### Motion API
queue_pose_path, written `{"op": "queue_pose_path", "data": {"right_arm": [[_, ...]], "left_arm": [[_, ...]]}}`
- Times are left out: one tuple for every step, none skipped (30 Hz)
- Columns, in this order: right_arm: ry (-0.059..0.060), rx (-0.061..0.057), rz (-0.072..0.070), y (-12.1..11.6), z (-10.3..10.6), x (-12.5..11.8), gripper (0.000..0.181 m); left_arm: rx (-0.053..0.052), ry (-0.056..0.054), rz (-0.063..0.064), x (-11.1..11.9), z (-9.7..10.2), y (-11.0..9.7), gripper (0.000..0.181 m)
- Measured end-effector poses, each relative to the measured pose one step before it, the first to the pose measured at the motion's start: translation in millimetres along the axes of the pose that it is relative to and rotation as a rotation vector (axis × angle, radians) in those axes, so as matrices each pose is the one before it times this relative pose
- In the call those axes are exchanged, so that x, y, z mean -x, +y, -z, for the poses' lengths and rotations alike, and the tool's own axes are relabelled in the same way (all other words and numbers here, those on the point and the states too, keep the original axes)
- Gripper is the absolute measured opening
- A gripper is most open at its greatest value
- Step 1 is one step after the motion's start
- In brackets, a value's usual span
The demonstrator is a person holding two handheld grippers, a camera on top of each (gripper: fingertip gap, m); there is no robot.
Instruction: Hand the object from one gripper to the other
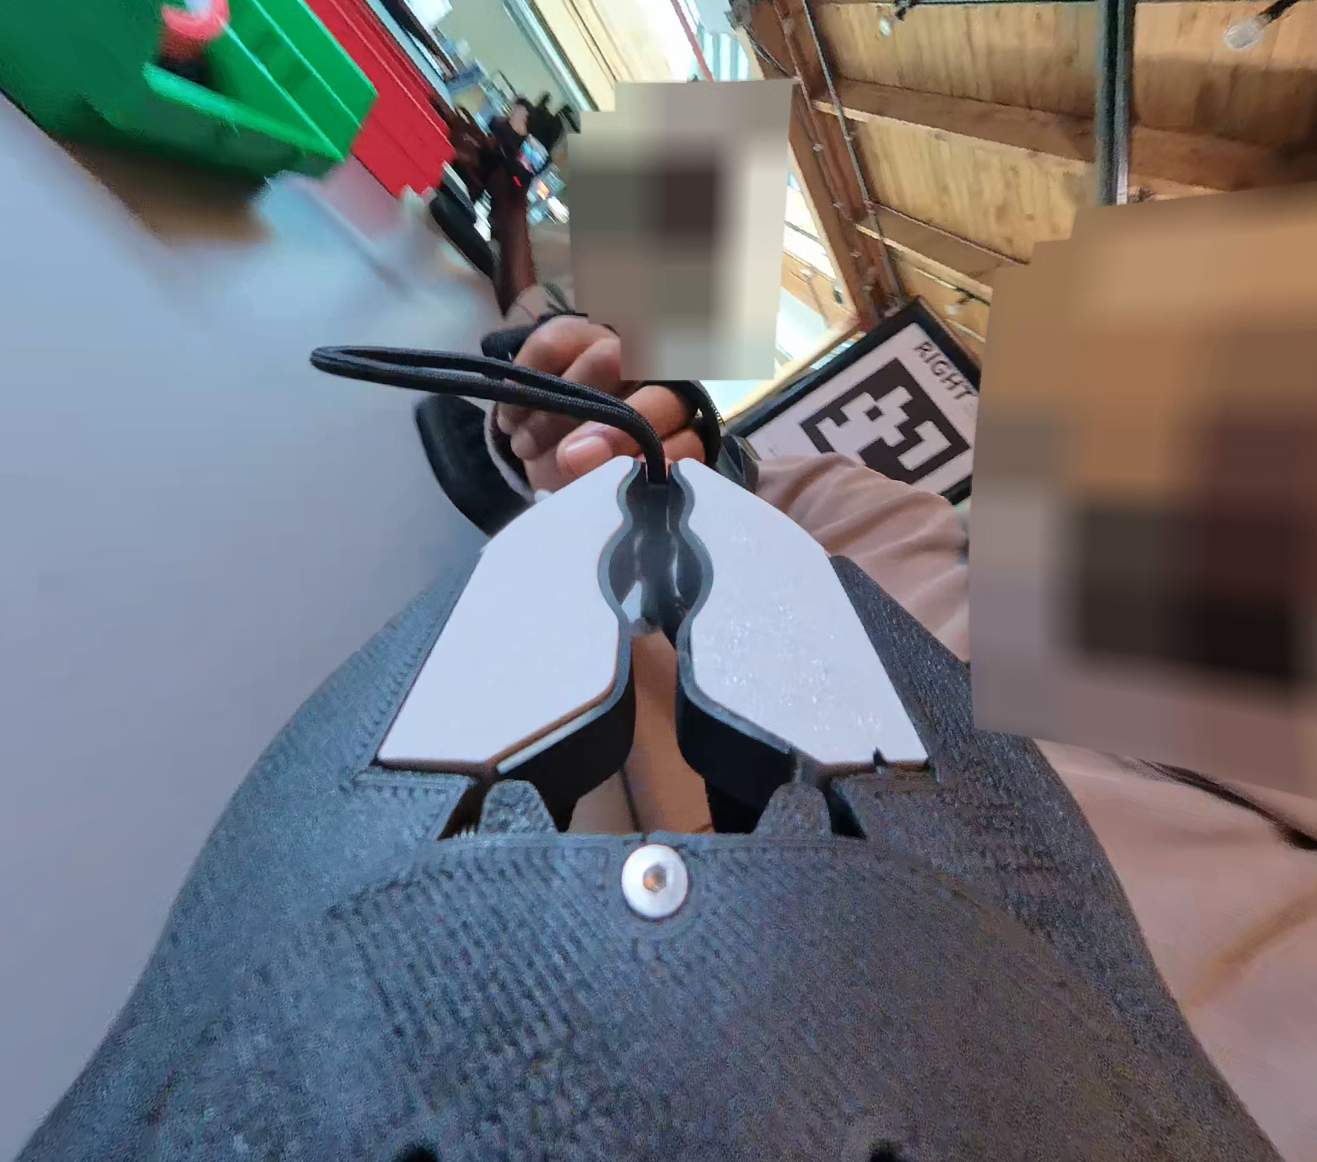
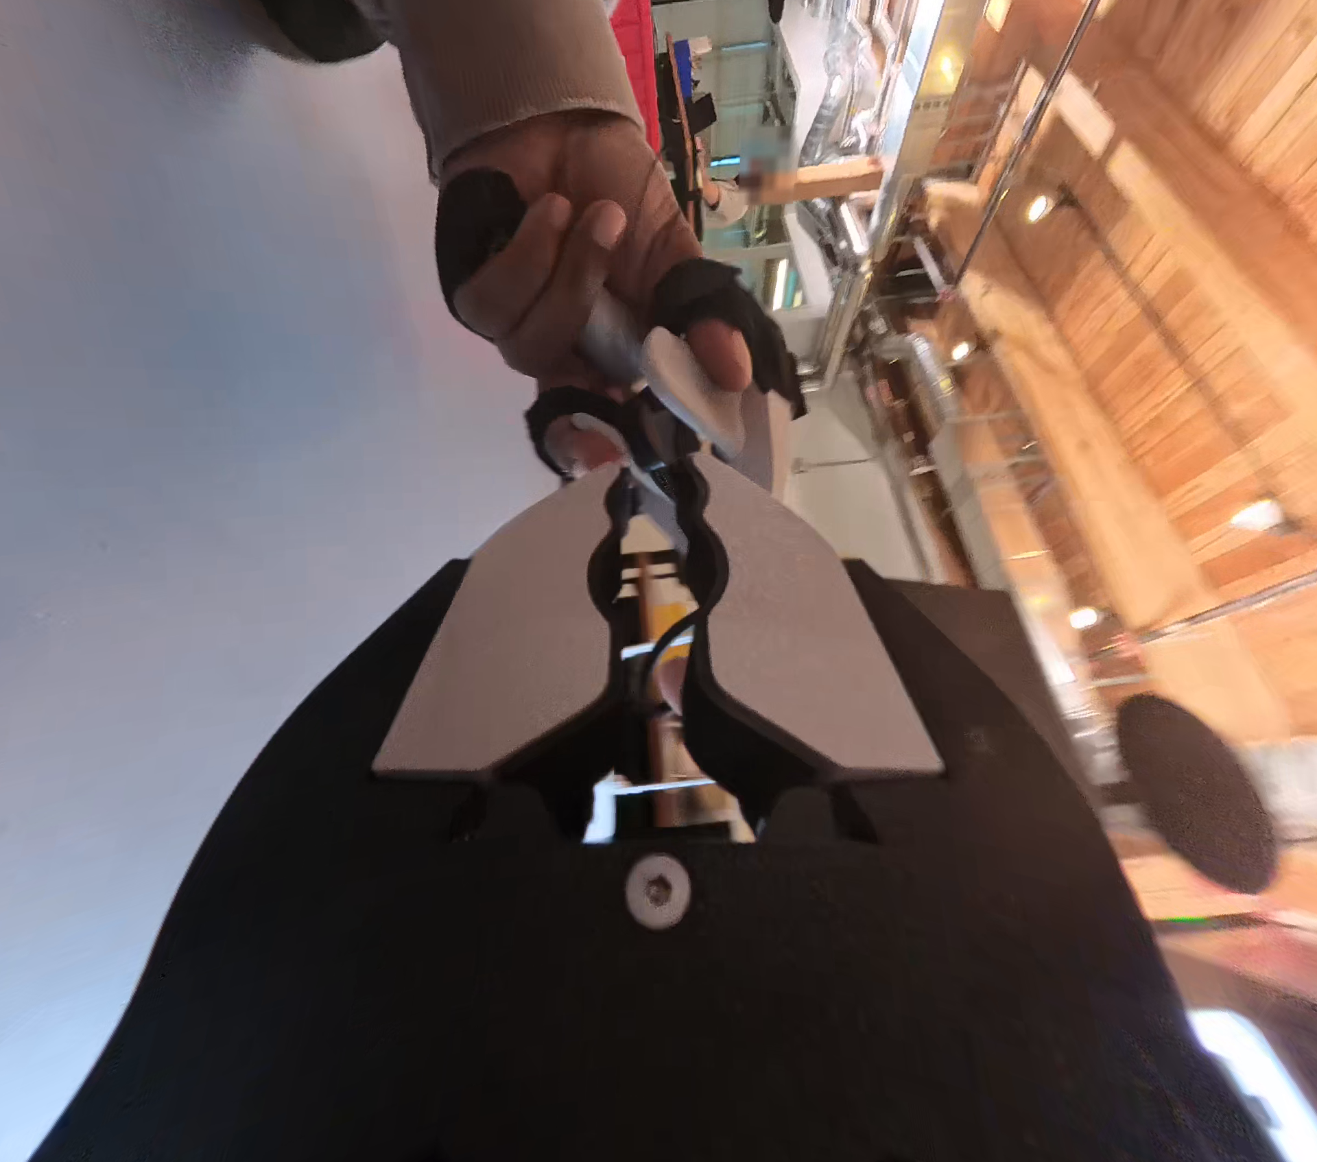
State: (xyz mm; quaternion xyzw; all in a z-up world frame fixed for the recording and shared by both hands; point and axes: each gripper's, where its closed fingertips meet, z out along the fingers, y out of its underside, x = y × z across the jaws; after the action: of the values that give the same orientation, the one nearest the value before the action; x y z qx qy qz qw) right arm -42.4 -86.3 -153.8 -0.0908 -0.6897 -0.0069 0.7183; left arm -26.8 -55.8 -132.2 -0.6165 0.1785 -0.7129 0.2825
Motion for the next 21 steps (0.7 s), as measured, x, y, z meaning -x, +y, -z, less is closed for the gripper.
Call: {"op": "queue_pose_path", "data": {"right_arm": [[-0.014,-0.0011,-0.1142,3.86,0.17,-2.52,0.019],[-0.0216,-0.004,-0.1567,4.2,0.19,-2.94,0.024],[-0.0476,-0.0048,-0.1836,4.24,-0.11,-0.94,0.028],[-0.0532,-0.0048,-0.2058,3.81,-0.54,-1.36,0.034],[-0.0543,-0.0095,-0.2215,2.26,-0.68,-2.23,0.04],[-0.0589,-0.0115,-0.2118,0.98,-0.96,-1.75,0.046],[-0.0499,-0.0142,-0.1811,0.45,-1.31,-1.79,0.052],[-0.0435,-0.018,-0.1482,0.11,-1.25,-1.14,0.053],[-0.0296,-0.0134,-0.111,1.33,-1.87,-1.17,0.053],[-0.003,0.0005,-0.0869,3.57,-2.99,-3.07,0.052],[-0.0184,0.0053,-0.0628,4.02,-3.8,0.52,0.052],[-0.0196,-0.0014,-0.0462,2.79,-4.39,2.29,0.052],[-0.0082,0.0043,-0.0345,2.73,-4.81,1.72,0.052],[-0.0204,0.0048,-0.0203,1.97,-4.62,3.86,0.052],[-0.0145,0.0025,-0.0155,1.08,-3.68,3.12,0.049],[0.0012,0.0101,-0.0085,1.66,-2.83,0.78,0.041],[-0.0041,0.0146,0.0016,1.98,-1.64,1.28,0.029],[-0.0029,0.0024,0.0138,0.08,0.53,1.36,0.011],[0.0138,0.0032,0.0285,-1.2,2.33,-0.99,0.0],[0.0229,0.0211,0.0387,-1.18,3.24,-2.64,0.0],[0.0296,0.0212,0.0463,-2.17,4.42,-4.06,0.0]], "left_arm": [[-0.0445,-0.0328,-0.0616,-1.11,6.34,-10.32,0.006],[-0.0443,-0.0266,-0.0595,-1.44,6.88,-10.62,0.006],[-0.04,-0.0285,-0.0629,-0.38,6.74,-10.03,0.006],[-0.0331,-0.0392,-0.0688,1.63,6.4,-8.76,0.006],[-0.024,-0.0447,-0.0705,3.05,5.6,-7.01,0.006],[-0.0159,-0.0305,-0.0625,1.75,4.21,-5.13,0.006],[-0.0125,-0.0102,-0.0458,-0.71,2.42,-3.75,0.006],[-0.02,0.0005,-0.0338,-2.45,1.17,-3.71,0.006],[-0.0259,0.0072,-0.029,-3.69,-0.23,-3.24,0.006],[-0.0207,0.0065,-0.028,-4.11,-1.39,-1.76,0.006],[-0.0122,0.0047,-0.0323,-4.39,-2.47,0.05,0.006],[-0.0048,0.0074,-0.0362,-5.28,-3.2,1.58,0.006],[-0.0027,0.0122,-0.0352,-6.37,-3.67,2.15,0.006],[-0.0068,0.0123,-0.0274,-6.27,-3.49,1.07,0.006],[-0.011,0.0056,-0.0216,-4.94,-2.9,-0.45,0.006],[-0.0108,0.0004,-0.0237,-3.69,-1.99,-1.51,0.006],[-0.0071,-0.004,-0.027,-2.34,-0.97,-1.88,0.006],[-0.0011,-0.0069,-0.0268,-1.29,-0.14,-1.64,0.006],[0.0065,-0.0035,-0.0207,-0.65,0.62,-1.14,0.006],[0.0109,-0.0065,-0.0148,0.83,1.76,-1.49,0.006],[0.007,-0.0126,-0.0112,2.82,3.19,-3.01,0.006]]}}
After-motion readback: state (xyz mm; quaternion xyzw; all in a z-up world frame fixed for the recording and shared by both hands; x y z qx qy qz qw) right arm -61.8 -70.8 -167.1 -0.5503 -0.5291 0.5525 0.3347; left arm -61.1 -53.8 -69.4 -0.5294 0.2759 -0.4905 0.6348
